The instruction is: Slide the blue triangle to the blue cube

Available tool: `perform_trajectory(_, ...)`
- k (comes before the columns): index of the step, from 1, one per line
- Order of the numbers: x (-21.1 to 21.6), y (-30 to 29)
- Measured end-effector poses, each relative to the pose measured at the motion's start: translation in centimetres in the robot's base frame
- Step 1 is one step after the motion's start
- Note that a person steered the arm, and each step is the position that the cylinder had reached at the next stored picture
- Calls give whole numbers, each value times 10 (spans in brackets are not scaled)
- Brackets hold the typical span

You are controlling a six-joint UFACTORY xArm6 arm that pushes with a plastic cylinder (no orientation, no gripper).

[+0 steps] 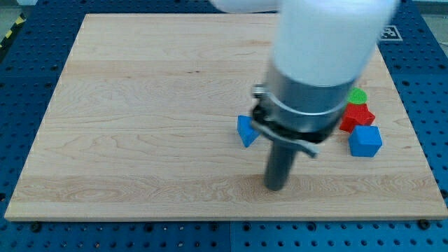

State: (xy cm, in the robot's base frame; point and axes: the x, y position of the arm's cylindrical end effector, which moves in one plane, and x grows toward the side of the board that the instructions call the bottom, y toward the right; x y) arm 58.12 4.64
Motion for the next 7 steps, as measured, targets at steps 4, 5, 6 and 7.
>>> perform_trajectory(4, -106, -56)
perform_trajectory(5, -93, -29)
perform_trajectory(6, -77, -27)
perform_trajectory(7, -74, -15)
